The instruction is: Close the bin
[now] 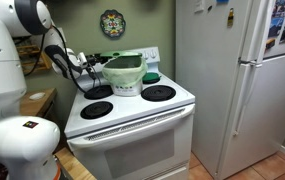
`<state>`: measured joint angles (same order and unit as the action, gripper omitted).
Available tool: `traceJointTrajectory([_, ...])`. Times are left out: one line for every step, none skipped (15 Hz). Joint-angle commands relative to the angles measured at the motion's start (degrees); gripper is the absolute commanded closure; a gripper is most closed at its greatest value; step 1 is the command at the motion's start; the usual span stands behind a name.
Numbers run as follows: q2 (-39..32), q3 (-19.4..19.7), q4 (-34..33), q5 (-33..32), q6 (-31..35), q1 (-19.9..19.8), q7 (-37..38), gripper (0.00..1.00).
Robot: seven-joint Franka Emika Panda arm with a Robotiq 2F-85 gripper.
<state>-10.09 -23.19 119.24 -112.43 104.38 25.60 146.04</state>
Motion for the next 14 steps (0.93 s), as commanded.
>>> traceJointTrajectory([2.6, -0.8, 2.2, 1.0, 1.4, -0.7, 1.2, 0.29])
traceJointTrajectory([2.9, -1.0, 2.0, 1.6, 1.8, -0.7, 0.7, 0.22])
traceJointTrajectory([3.5, -1.2, 1.8, 2.5, 2.5, -0.8, 0.5, 0.15])
traceJointTrajectory([4.2, -1.3, 1.7, 3.8, 3.5, -0.9, -0.3, 0.07])
traceJointTrajectory([5.1, -1.4, 1.5, 5.1, 5.3, -1.1, -0.7, 0.01])
traceJointTrajectory([5.8, -1.4, 1.2, 6.8, 7.5, -1.2, -1.6, 0.0])
traceJointTrajectory([6.7, -1.3, 0.9, 9.2, 10.2, -1.4, -3.4, 0.0])
traceJointTrajectory([7.4, -1.2, 0.5, 11.7, 12.5, -1.5, -5.2, 0.0])
traceJointTrajectory([8.0, -1.0, 0.2, 14.3, 14.3, -1.5, -7.6, 0.0])
traceJointTrajectory([8.6, -0.9, -0.1, 17.1, 16.1, -1.5, -10.4, 0.0])
traceJointTrajectory([9.0, -0.8, -0.4, 19.7, 17.6, -1.6, -13.1, 0.0])
traceJointTrajectory([9.5, -0.7, -0.7, 22.2, 18.8, -1.6, -15.9, 0.0])
traceJointTrajectory([9.9, -0.7, -1.0, 25.1, 19.9, -1.6, -18.9, 0.01])
traceJointTrajectory([10.1, -0.7, -1.5, 28.3, 20.3, -1.5, -22.4, 0.0])
